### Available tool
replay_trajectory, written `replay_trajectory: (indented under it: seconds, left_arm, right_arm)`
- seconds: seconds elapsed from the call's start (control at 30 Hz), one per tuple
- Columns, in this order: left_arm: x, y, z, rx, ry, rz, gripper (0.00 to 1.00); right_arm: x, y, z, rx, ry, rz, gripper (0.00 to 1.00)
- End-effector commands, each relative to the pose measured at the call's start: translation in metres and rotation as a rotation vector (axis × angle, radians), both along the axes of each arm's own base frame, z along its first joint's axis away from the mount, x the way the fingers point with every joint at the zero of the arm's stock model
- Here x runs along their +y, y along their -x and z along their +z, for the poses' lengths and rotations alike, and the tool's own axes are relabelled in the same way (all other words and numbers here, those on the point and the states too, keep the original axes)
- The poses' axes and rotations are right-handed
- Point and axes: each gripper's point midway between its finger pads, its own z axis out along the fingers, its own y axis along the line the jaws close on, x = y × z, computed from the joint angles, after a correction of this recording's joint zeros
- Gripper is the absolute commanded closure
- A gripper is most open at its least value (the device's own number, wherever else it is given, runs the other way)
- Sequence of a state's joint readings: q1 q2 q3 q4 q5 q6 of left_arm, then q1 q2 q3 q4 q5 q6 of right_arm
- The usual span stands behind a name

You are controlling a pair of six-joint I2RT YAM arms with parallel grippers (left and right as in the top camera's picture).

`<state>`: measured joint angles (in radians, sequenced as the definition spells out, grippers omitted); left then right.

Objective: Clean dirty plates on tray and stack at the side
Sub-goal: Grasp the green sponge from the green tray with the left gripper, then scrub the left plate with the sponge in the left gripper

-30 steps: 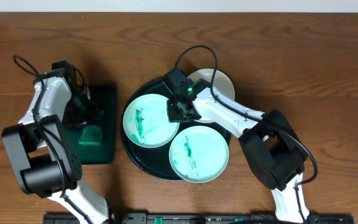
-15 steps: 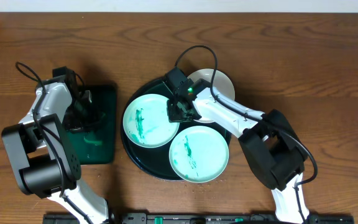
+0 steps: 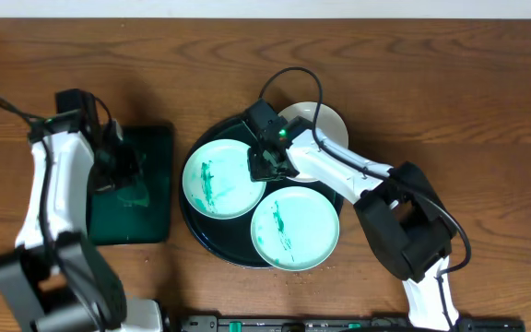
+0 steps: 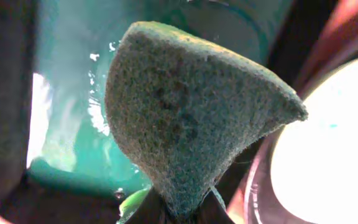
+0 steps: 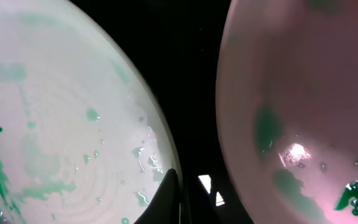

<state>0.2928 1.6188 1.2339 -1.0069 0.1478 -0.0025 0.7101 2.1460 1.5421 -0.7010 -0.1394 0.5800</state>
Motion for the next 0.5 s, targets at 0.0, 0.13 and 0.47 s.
replay_trajectory:
  seconds: [0.0, 0.13, 0.47]
  left_arm:
    - [0.001, -0.002, 0.018, -0.046, -0.011, 0.021, 0.93]
    - [0.001, 0.0, 0.018, -0.038, -0.011, 0.022, 0.93]
    - [-0.036, -0.012, 0.02, -0.065, 0.05, -0.008, 0.93]
  right_arm:
    - [0.007, 0.004, -0.008, 0.047, -0.044, 0.049, 0.99]
    - [0.001, 0.003, -0.008, 0.071, -0.051, 0.036, 0.99]
    - [-0.001, 0.004, -0.008, 0.084, -0.05, 0.031, 0.99]
